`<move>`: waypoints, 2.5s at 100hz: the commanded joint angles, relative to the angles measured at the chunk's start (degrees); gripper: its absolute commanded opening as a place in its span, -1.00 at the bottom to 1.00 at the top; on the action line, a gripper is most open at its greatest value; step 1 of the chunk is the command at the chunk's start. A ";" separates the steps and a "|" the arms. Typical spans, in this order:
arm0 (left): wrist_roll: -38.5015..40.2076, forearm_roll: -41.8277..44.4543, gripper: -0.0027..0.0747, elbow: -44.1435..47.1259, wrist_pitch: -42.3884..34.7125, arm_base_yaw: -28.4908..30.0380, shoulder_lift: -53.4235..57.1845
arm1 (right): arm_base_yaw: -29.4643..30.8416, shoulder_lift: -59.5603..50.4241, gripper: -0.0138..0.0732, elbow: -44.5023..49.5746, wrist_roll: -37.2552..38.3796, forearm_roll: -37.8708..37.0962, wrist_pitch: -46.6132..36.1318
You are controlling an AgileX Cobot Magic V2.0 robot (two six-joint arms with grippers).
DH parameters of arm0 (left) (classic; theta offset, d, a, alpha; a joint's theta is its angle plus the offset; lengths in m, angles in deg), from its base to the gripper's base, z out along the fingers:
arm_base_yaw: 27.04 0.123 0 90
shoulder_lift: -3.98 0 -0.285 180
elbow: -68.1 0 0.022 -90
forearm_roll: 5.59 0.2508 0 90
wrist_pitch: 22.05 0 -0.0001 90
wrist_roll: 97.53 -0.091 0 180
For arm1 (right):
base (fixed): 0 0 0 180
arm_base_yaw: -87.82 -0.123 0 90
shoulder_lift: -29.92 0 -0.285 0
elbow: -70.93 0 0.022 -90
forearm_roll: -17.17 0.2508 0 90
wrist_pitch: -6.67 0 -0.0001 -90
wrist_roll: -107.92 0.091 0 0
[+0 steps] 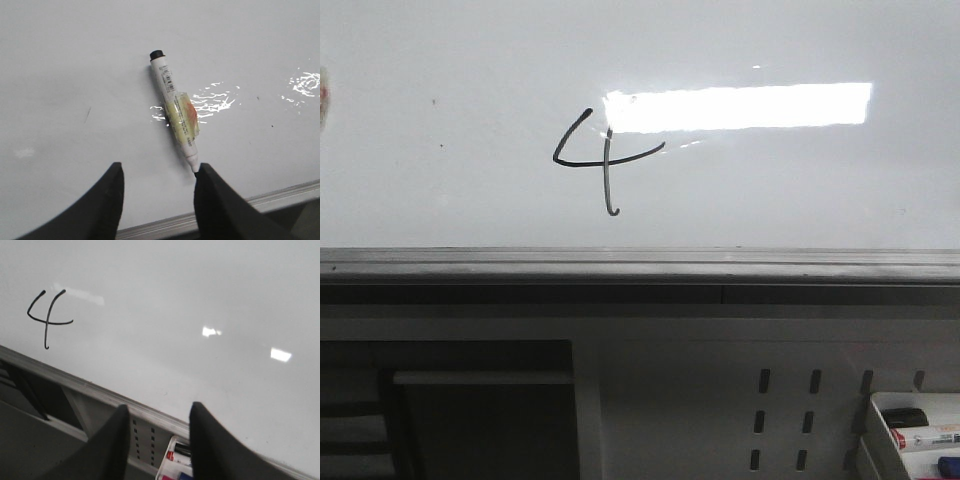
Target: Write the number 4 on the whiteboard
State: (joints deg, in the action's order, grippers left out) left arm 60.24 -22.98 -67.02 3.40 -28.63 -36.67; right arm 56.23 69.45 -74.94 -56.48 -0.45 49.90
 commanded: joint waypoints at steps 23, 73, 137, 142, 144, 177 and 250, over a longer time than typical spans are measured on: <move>0.78 -5.23 -0.98 4.76 -13.60 0.10 3.17 | 0.05 -7.25 -0.84 5.16 0.19 -3.60 -7.65; 0.78 -5.04 -0.98 6.16 -13.63 -1.30 6.01 | 0.05 -7.25 -0.84 6.16 0.19 -3.38 -7.37; 22.94 15.29 -0.98 27.48 -22.30 -1.26 31.72 | 0.05 -7.25 -0.84 6.16 0.19 -3.38 -7.37; 22.95 17.40 -0.98 29.32 -24.68 -1.26 32.27 | 0.05 -7.25 -0.84 6.16 0.19 -3.38 -7.37; 22.95 17.40 -0.98 30.15 -25.98 -1.26 32.62 | 0.05 -7.25 -0.84 6.16 0.19 -3.38 -7.37; 22.95 17.40 -0.98 33.81 -29.49 -1.26 34.73 | 0.05 -7.25 -0.84 6.16 0.19 -3.38 -7.37; 22.95 17.40 -0.98 33.81 -29.49 -1.26 34.73 | 2.87 -10.13 -0.84 9.36 0.19 -2.88 -10.53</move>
State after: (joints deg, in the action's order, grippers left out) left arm 82.47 -5.59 -34.73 -22.05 -29.45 -3.57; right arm 56.50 60.86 -66.32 -56.35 -2.43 45.59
